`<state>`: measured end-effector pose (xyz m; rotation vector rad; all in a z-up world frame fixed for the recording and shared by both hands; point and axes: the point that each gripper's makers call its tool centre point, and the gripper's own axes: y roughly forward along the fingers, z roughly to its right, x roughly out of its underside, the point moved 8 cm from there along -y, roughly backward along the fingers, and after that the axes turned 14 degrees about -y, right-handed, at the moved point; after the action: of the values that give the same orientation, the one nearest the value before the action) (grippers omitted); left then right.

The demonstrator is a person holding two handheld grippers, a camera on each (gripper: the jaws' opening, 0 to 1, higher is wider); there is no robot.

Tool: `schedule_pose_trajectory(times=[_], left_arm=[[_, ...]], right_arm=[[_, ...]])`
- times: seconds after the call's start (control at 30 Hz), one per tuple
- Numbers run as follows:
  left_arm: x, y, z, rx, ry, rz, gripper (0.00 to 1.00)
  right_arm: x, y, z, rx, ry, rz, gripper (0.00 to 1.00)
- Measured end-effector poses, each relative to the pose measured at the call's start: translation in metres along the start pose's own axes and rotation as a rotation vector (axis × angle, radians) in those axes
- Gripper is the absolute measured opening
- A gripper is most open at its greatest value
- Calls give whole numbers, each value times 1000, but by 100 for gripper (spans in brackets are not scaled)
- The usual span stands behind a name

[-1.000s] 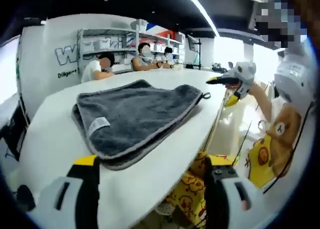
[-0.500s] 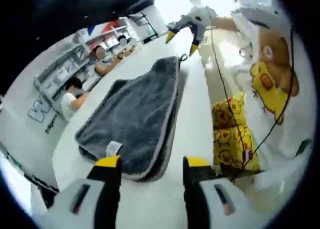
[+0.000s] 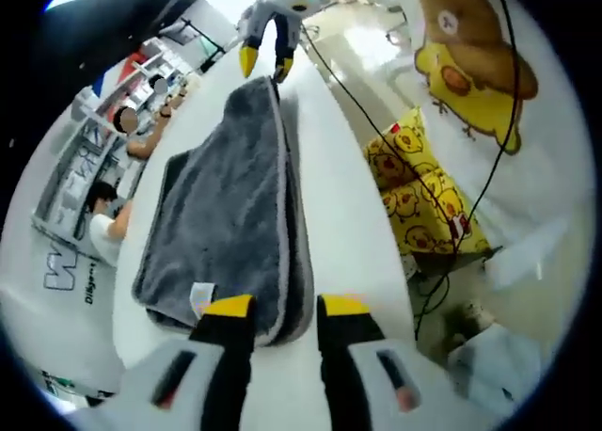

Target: Fold the towel on the table until its edges align and the towel forms a compact rectangular stack.

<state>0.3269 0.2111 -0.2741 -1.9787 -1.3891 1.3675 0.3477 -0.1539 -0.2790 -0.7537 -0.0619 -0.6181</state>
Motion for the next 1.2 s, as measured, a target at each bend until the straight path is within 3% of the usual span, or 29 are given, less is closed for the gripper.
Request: schedule_pose_trajectory(times=[0.2,0.33,0.8,1.0,1.1,1.2], left_arm=[[8,3,-3,29,42,-67,25],[10,6,-5,45,37,-74,23],[5,11,-7,100,87,-153,13],[6,13,-8,113,48,-157,9],[6,13,-7,115,32,-154,7],[5,12,-6,104,26,-147,6]], right_arm=[[-1,3,0,-11,-34,4,37],[-3,7,0,-25,-47,2,37],[-7,19,5,-33,-61,30,28],[-8,21,3,-49,-59,47,20],[-8,21,2,-50,-54,52,9],[-8,17,6,-41,14,70,5]])
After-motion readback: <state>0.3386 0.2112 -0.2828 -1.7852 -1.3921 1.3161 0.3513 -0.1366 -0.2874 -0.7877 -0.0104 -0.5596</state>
